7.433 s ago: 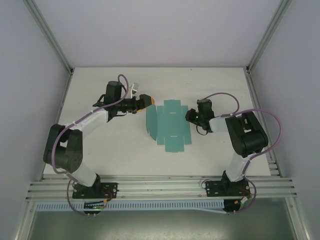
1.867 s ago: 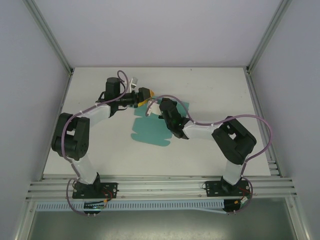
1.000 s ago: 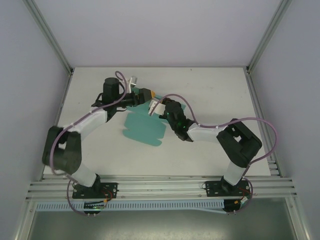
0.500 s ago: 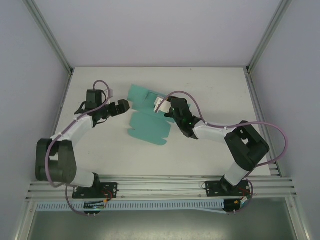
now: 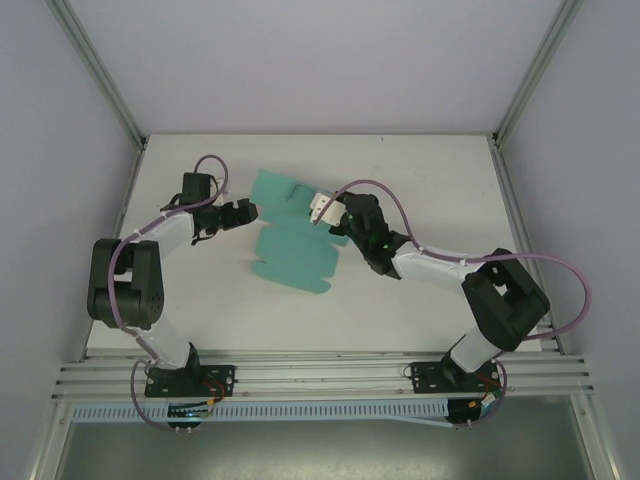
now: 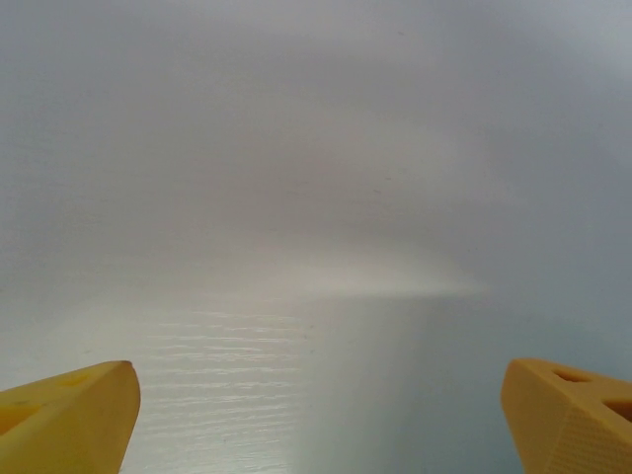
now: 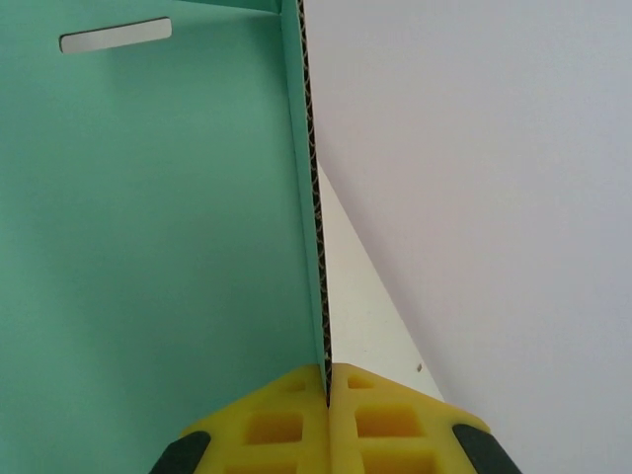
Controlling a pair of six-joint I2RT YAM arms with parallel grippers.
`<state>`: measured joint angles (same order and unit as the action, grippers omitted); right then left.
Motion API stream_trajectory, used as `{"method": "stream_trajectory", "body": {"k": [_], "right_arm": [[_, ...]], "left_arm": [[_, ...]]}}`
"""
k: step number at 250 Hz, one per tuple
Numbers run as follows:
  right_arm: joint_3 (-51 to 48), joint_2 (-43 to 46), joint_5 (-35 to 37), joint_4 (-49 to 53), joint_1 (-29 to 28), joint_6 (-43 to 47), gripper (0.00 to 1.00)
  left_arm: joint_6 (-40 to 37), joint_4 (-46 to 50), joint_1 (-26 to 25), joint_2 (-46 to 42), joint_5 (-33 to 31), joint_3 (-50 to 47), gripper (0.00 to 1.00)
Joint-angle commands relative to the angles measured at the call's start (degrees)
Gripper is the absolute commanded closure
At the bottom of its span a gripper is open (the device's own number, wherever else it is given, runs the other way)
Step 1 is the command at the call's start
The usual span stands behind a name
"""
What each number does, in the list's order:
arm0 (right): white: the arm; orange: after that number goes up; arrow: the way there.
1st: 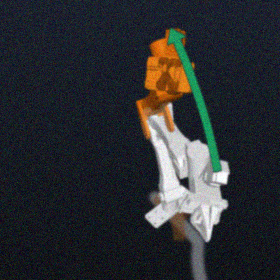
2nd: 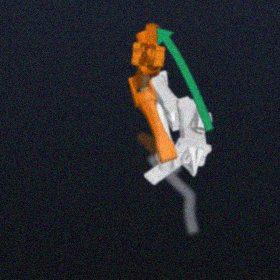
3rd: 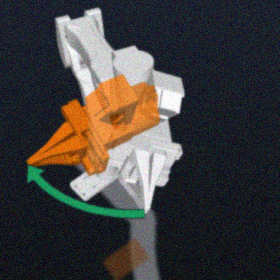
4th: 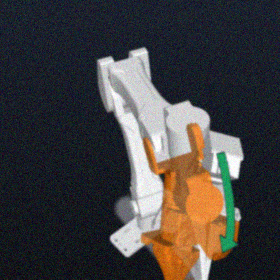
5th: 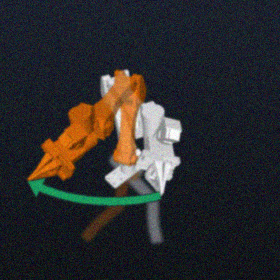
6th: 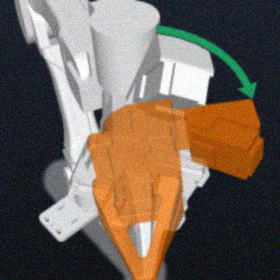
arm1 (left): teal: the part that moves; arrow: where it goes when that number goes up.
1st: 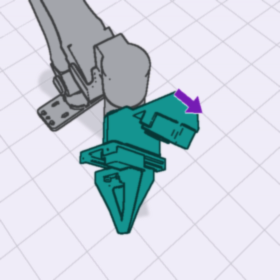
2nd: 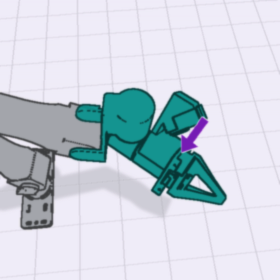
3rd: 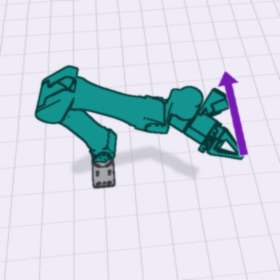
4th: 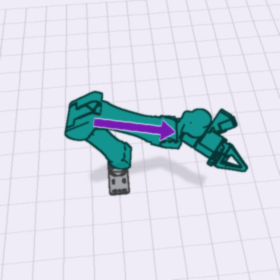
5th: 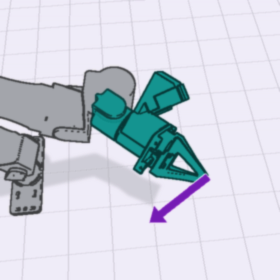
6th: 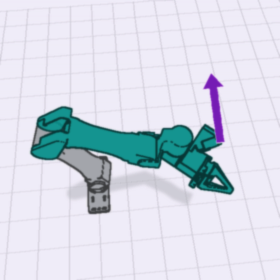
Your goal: Assemble paper box
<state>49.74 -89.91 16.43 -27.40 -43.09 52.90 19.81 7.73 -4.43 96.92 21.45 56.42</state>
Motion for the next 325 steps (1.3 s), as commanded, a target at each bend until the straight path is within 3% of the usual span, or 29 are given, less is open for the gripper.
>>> {"method": "stream_trajectory", "body": {"k": [1,82,173,231,283,300,325], "right_arm": [[0.71,1.34,-0.54,0.06,0.43,-2.76,1.0],[3.36,-1.28,5.63,0.72,0.84,-5.99,1.0],[2.21,-0.1,5.01,1.43,2.01,-12.19,1.0],[0.52,2.35,-0.81,3.54,2.06,-12.72,1.0],[-0.09,3.08,-0.69,4.37,2.18,-12.3,1.0],[0.27,2.77,-0.36,4.83,2.13,-12.55,1.0],[0.78,1.82,-0.17,4.71,2.18,-12.7,1.0]], "left_arm": [[-3.05,-8.21,0.11,-1.65,13.28,-4.28,0.07],[1.19,-21.1,0.12,-6.65,22.59,-13.54,0.06],[10.06,-40.32,0.11,-5.35,33.27,-20.06,0.06],[8.36,-35.51,0.12,-3.42,30.02,-16.15,0.09],[4.73,-26.91,0.12,-7.2,16.58,-13.01,0.09],[3.62,-28.61,0.12,-7.45,20.27,-12.77,0.12],[3.88,-32.14,0.16,-6.66,28.18,-12.39,0.31]]}}
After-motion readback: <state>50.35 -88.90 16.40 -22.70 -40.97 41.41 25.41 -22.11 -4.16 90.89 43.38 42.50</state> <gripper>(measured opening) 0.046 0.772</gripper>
